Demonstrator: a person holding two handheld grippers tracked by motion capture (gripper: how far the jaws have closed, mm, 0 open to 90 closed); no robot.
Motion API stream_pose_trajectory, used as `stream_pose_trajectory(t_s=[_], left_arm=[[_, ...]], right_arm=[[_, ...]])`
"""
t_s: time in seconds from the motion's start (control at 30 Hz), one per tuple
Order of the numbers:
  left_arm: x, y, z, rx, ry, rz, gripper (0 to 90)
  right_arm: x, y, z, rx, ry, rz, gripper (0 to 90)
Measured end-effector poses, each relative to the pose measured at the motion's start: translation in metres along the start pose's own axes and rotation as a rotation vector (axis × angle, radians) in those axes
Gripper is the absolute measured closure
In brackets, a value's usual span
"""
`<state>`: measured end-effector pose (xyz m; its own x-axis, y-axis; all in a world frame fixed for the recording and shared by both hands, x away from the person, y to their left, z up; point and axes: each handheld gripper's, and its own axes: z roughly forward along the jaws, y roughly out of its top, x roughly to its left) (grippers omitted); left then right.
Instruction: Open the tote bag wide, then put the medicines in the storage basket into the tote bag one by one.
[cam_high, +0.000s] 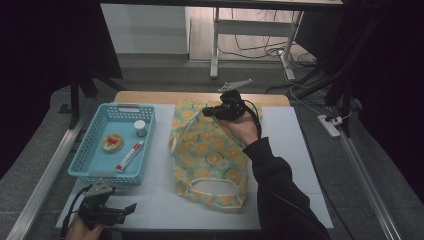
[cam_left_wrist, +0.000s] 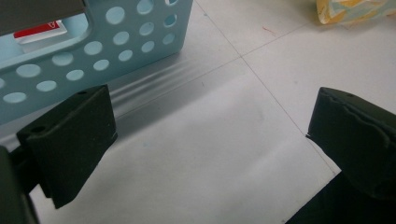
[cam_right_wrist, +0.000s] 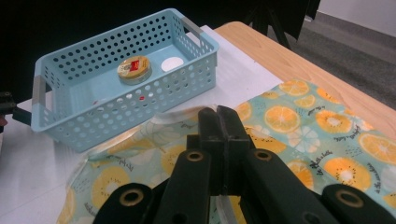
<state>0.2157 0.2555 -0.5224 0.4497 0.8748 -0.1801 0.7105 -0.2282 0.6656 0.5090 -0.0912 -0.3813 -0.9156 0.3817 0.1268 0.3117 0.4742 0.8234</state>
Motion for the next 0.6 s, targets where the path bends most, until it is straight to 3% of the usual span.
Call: stream_pose_trajectory(t_s=[0.6], left_arm=[[0.0017,-0.0011,-0.0025,-0.022,-0.003,-0.011,0.0]], right_arm=[[0.0002,-0.0004,-0.0009,-0.008,0.013,0.009,90.0]])
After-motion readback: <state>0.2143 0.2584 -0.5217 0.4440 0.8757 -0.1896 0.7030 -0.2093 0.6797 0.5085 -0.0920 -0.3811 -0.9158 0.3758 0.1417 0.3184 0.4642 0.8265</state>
